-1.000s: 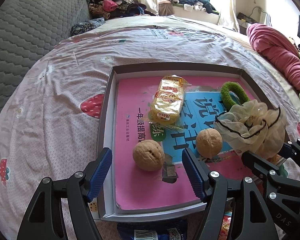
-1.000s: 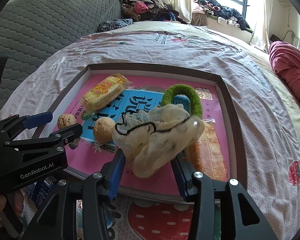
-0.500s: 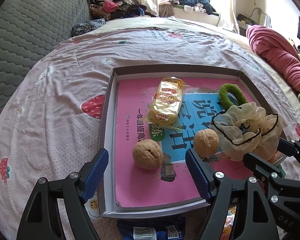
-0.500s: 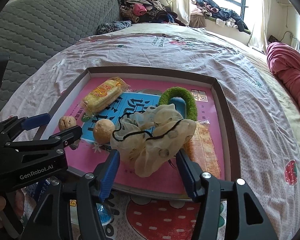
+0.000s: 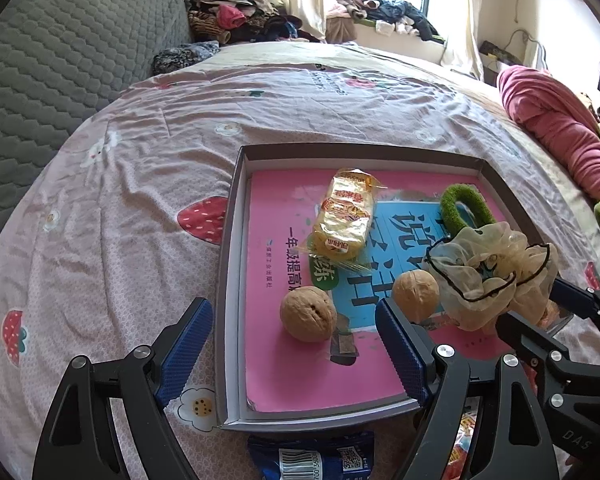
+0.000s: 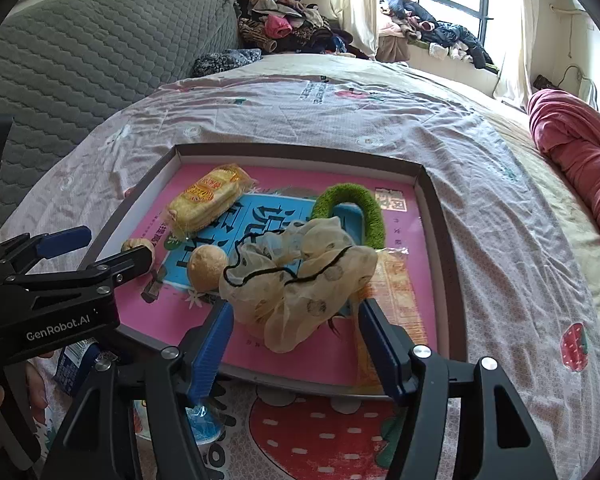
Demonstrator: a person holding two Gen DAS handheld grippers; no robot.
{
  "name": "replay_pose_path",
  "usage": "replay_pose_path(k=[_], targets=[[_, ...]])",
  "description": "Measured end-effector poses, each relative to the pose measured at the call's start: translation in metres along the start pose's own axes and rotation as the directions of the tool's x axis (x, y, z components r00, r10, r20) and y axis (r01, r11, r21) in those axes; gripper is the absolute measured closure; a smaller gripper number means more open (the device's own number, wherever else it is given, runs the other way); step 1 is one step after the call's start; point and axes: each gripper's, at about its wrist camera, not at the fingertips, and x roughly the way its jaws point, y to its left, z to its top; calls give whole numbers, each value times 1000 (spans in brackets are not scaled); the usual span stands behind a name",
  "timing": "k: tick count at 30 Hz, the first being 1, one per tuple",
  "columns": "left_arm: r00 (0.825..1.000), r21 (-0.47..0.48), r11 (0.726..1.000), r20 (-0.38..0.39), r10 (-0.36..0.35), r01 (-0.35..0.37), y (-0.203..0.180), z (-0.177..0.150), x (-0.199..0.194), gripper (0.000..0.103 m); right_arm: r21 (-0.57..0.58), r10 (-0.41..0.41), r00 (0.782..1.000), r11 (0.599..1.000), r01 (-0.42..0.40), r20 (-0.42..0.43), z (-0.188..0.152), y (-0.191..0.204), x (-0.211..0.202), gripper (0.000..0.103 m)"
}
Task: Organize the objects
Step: 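Withdraw both tools from the tray toward the blue packet and wrapped candy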
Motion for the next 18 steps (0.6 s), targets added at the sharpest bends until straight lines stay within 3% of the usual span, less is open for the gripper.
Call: replay_pose_path(k=[10, 18], targets=[[1000, 7, 1000, 23, -8, 8, -3, 2, -12, 18, 4, -19, 998, 1000, 19, 57, 4, -1, -15, 31], [998, -4, 1000, 58, 11, -11, -4, 3, -38, 18, 20, -25, 991, 1000, 23, 132, 12, 2, -43, 19]])
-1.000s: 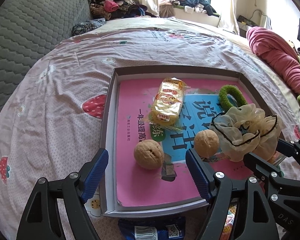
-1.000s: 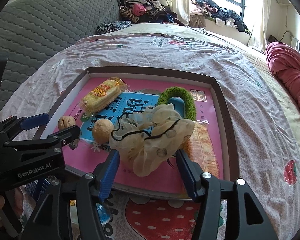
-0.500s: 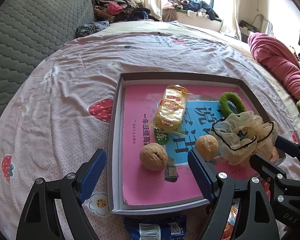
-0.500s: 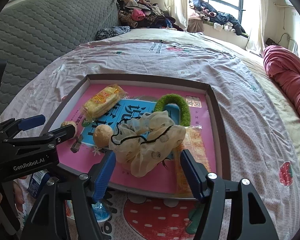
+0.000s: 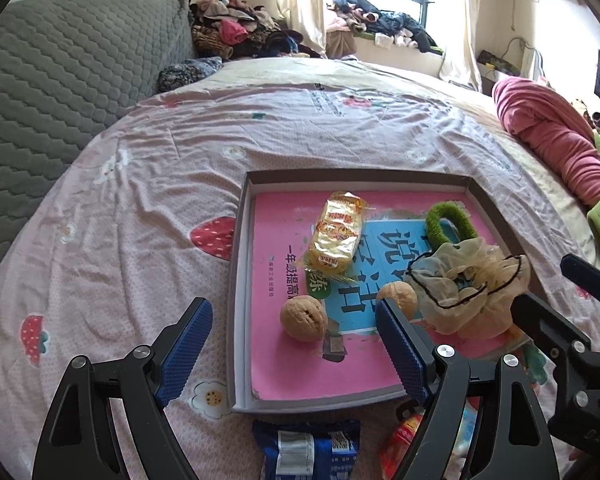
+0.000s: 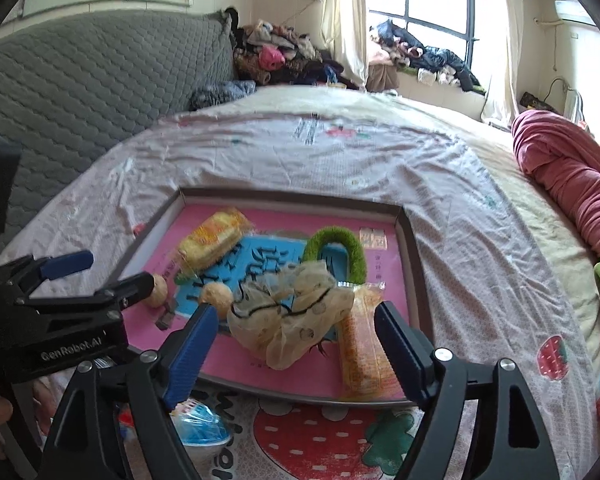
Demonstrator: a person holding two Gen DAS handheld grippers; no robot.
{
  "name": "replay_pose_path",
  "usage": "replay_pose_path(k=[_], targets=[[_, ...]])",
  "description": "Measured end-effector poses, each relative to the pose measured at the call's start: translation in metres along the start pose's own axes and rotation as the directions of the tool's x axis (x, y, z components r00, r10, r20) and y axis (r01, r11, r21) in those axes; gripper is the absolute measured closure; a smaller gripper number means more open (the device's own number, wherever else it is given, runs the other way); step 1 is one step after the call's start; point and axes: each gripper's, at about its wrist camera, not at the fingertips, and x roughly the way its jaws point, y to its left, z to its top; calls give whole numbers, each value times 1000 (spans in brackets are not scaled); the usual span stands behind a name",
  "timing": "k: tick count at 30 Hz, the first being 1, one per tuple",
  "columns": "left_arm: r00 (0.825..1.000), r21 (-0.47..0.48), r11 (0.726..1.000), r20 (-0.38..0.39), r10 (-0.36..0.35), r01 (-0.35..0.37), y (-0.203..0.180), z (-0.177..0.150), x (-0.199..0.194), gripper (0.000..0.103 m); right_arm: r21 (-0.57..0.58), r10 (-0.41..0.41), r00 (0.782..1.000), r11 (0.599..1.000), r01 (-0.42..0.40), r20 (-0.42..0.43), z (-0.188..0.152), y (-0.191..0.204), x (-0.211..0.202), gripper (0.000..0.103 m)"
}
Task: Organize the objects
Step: 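Withdraw both tools from the tray toward the blue packet and wrapped candy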
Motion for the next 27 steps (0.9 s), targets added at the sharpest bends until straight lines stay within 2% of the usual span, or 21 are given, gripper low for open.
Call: replay_pose_path(k=[2, 11, 27], targets=[[1000, -6, 1000, 8, 1, -1, 0, -1, -7, 18, -2, 2, 1000, 1000, -2, 17, 2, 2, -10, 14], [1000, -14, 1000, 5, 20, -20, 4, -7, -44, 18, -7, 20, 999, 1000, -20, 49, 8, 6, -52, 5], [998, -10, 999, 37, 51, -50, 3, -22, -138, 18, -26, 52, 995, 998, -50, 85, 10, 23, -141, 3]])
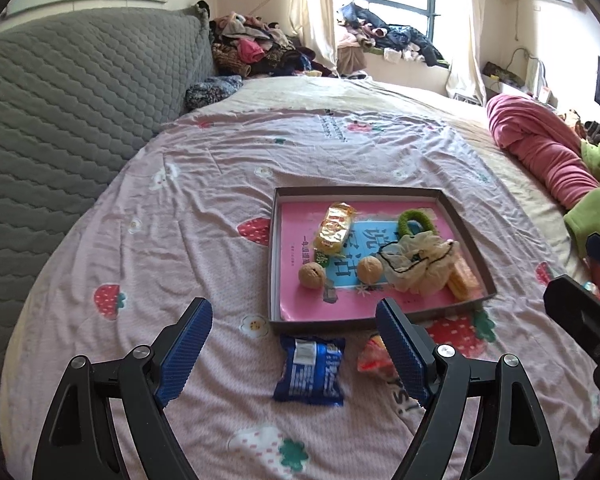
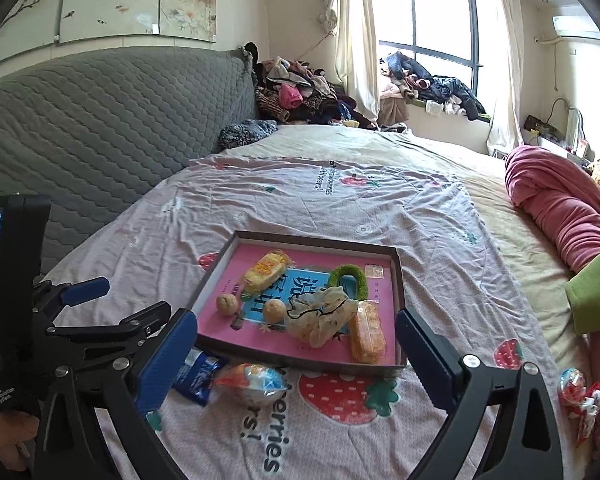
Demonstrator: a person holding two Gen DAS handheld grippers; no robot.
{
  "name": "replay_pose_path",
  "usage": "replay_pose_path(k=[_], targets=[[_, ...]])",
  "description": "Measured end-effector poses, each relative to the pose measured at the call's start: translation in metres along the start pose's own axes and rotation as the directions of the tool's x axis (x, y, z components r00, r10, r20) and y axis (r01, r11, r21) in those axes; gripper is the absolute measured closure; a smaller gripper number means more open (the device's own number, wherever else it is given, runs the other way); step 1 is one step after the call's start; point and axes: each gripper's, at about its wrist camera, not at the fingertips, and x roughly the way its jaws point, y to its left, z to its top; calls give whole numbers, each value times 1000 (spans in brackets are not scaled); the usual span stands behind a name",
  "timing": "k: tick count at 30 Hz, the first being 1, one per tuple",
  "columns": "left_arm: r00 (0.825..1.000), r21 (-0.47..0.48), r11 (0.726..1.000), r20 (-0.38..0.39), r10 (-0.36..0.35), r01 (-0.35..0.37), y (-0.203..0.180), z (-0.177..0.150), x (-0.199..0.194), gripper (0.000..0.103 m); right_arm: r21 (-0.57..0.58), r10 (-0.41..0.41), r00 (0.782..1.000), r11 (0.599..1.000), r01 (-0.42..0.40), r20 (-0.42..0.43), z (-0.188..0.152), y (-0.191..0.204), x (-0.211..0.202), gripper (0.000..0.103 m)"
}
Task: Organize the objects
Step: 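Withdraw both tools from the tray toward the blue packet and wrapped candy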
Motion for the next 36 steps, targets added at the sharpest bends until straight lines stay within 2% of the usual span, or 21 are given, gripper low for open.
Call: replay_pose_path(k=[8, 17, 27, 36], targets=[[999, 15, 1000, 37, -13, 13, -8, -5, -50, 18, -2, -6, 999, 1000, 6, 31, -1, 5, -45, 2], [999, 38, 999, 47, -18, 17, -15, -18, -84, 18, -13, -21, 999, 1000, 21, 34, -8, 11, -77, 2], [1000, 57, 998, 21, 1, -2, -18, -41, -92, 18, -15, -17, 1000, 1000, 17, 10, -25, 17, -89, 2], [1000, 62, 998, -15, 16, -15, -9, -58, -80, 18, -28, -7, 1000, 1000, 7, -14, -38, 27, -87, 2]])
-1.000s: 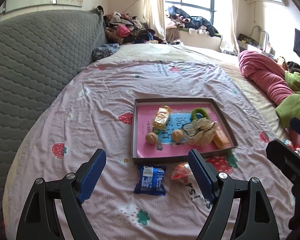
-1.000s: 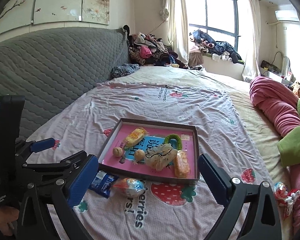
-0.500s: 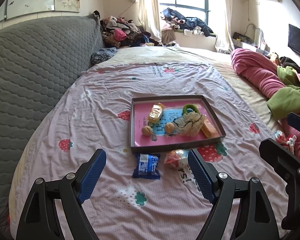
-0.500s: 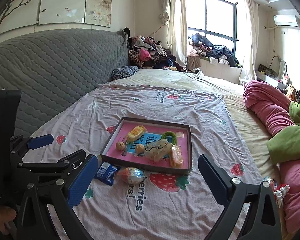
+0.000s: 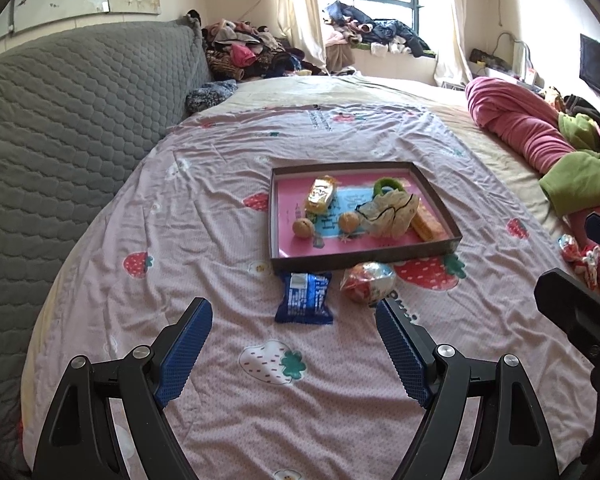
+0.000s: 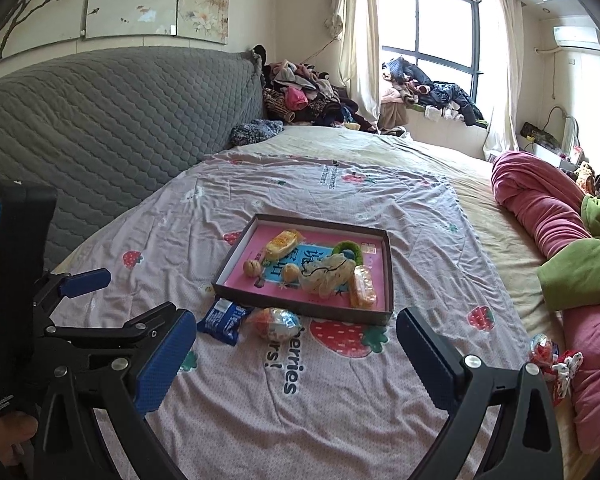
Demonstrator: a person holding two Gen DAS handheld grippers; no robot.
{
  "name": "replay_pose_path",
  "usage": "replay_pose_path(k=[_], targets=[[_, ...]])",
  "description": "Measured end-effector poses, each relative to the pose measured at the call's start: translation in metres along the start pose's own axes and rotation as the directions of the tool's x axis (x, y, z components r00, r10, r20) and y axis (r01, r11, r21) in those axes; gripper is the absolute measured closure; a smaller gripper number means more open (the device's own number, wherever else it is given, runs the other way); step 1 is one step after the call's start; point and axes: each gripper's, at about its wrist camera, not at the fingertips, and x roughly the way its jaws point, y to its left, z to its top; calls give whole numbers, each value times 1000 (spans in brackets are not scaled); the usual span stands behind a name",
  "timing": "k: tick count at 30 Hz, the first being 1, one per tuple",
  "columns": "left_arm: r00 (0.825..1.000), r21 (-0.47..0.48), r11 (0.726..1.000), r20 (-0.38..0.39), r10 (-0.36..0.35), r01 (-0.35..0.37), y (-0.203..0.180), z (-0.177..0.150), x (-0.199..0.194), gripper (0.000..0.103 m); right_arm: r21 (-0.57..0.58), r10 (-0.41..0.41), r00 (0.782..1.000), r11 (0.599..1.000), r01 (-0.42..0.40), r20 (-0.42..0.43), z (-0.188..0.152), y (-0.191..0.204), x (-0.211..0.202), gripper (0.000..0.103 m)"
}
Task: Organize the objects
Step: 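Withdraw both tools from the tray toward the blue packet and wrapped candy, then lower both tools onto the blue snack packet and the wrapped egg candy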
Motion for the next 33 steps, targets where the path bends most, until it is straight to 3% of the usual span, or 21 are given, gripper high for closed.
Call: replay_pose_path(k=[15, 33], targets=[[997, 24, 1000, -77, 4, -2, 1, -21, 45, 18, -26, 7, 997, 1000, -9, -74, -20, 13, 34, 2], [989, 46, 999, -147, -16, 23, -2, -30, 126, 18, -13, 27, 986, 999, -30, -163, -29, 8, 115, 2]])
